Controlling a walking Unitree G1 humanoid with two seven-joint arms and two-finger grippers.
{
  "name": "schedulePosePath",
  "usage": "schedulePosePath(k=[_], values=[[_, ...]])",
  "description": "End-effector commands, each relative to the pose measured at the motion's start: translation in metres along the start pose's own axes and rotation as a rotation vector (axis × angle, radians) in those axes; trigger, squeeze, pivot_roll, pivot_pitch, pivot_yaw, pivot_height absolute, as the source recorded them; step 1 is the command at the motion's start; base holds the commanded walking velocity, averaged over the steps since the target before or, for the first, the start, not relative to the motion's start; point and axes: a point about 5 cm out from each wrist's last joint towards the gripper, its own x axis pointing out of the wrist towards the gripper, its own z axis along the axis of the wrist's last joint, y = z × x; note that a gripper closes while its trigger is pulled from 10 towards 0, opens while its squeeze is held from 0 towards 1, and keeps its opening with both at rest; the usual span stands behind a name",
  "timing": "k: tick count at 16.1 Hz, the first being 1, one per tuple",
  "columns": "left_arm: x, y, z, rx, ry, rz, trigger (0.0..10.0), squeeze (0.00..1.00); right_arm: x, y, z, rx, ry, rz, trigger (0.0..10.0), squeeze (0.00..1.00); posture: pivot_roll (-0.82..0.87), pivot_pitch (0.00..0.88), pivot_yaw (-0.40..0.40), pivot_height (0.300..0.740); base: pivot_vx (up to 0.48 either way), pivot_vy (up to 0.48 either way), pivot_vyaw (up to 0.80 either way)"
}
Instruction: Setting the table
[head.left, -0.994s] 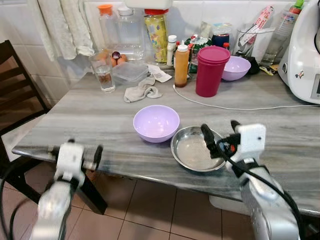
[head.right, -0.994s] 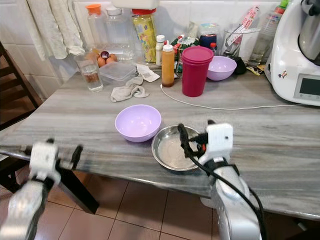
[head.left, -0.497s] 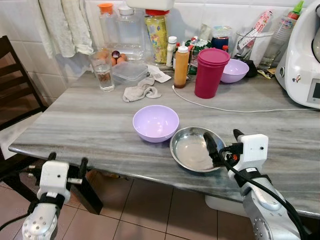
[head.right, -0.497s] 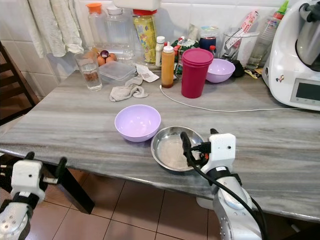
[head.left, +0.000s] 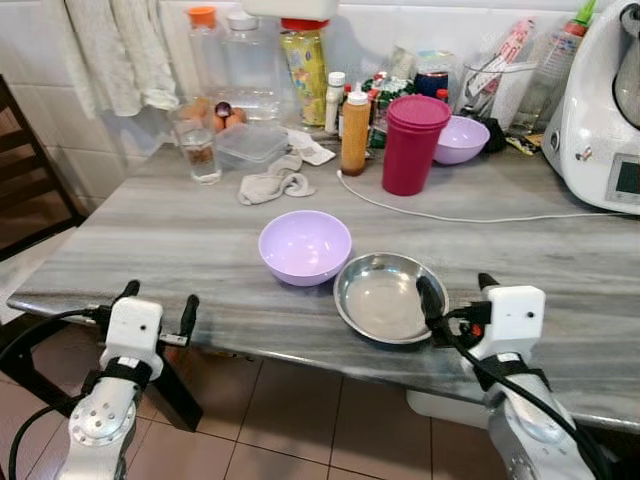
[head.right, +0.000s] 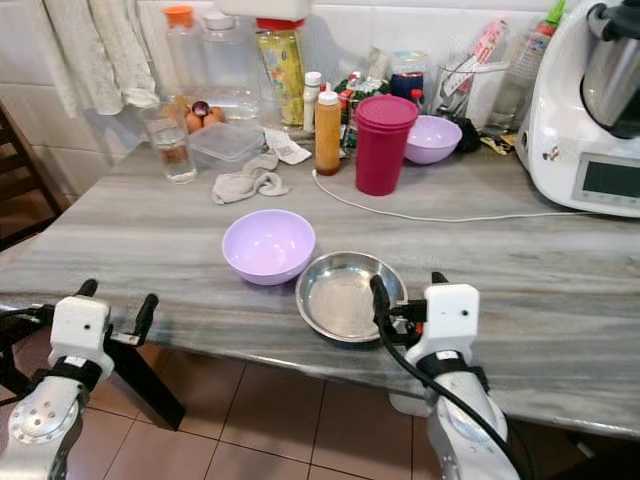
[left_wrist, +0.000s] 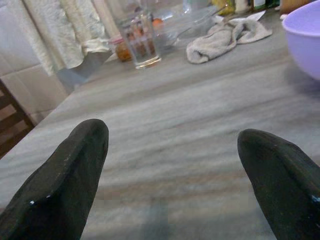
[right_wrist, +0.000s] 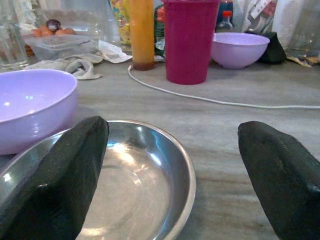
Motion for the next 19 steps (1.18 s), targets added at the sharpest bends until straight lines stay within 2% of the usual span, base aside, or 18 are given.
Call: schedulePosePath(k=[1,3,5,7,9,11,14,17,19], values=[[0.000,-0.001,-0.002,0.013,0.006,0.004,10.0,0.00,0.005,0.006,0.002,-0.001,-0.013,0.027,10.0,0.00,-0.20,0.000,0.033,0.740,0.000,0.000,0.00],[-0.006,-0.005,0.003,0.005,-0.005,0.006,10.0,0.00,0.007,0.004,0.006,-0.001,-0.020,0.042,10.0,0.00,-0.19,0.004,0.046,0.740,0.000,0.000,0.00],[-0.010,-0.003,-0.004,0.009,0.018,0.011,10.0,0.00,0.006,-0.001,0.002,-0.022,-0.009,0.025,10.0,0.00,-0.20,0.019,0.048,0.740,0.000,0.000,0.00],[-0.009,-0.002,0.000,-0.004,0.011,0.015,10.0,0.00,0.006,-0.002,0.005,-0.017,-0.017,0.011,10.0,0.00,-0.21,0.021,0.044,0.740,0.000,0.000,-0.28],[-0.004,-0.005,0.005,-0.023,0.004,0.030,10.0,0.00,0.006,0.000,0.008,-0.036,-0.022,0.033,10.0,0.00,-0.22,0.029,0.048,0.740,0.000,0.000,-0.70],[0.007,-0.017,0.016,-0.030,-0.019,-0.001,10.0,0.00,0.012,-0.002,0.011,-0.010,-0.027,0.011,10.0,0.00,-0.23,0.039,0.047,0.740,0.000,0.000,-0.78],[0.018,-0.021,0.029,-0.043,-0.046,0.005,10.0,0.00,0.014,0.002,0.017,-0.011,-0.060,0.030,10.0,0.00,-0.24,0.041,0.058,0.740,0.000,0.000,-0.51],[0.024,-0.022,0.032,-0.037,-0.043,0.000,10.0,0.00,0.018,-0.006,0.018,-0.037,-0.042,-0.081,10.0,0.00,-0.25,0.042,0.072,0.740,0.000,0.000,0.00],[0.028,-0.022,0.034,-0.028,-0.043,-0.009,10.0,0.00,0.021,-0.007,0.018,-0.019,-0.047,-0.115,10.0,0.00,-0.25,0.029,0.089,0.740,0.000,0.000,0.00]])
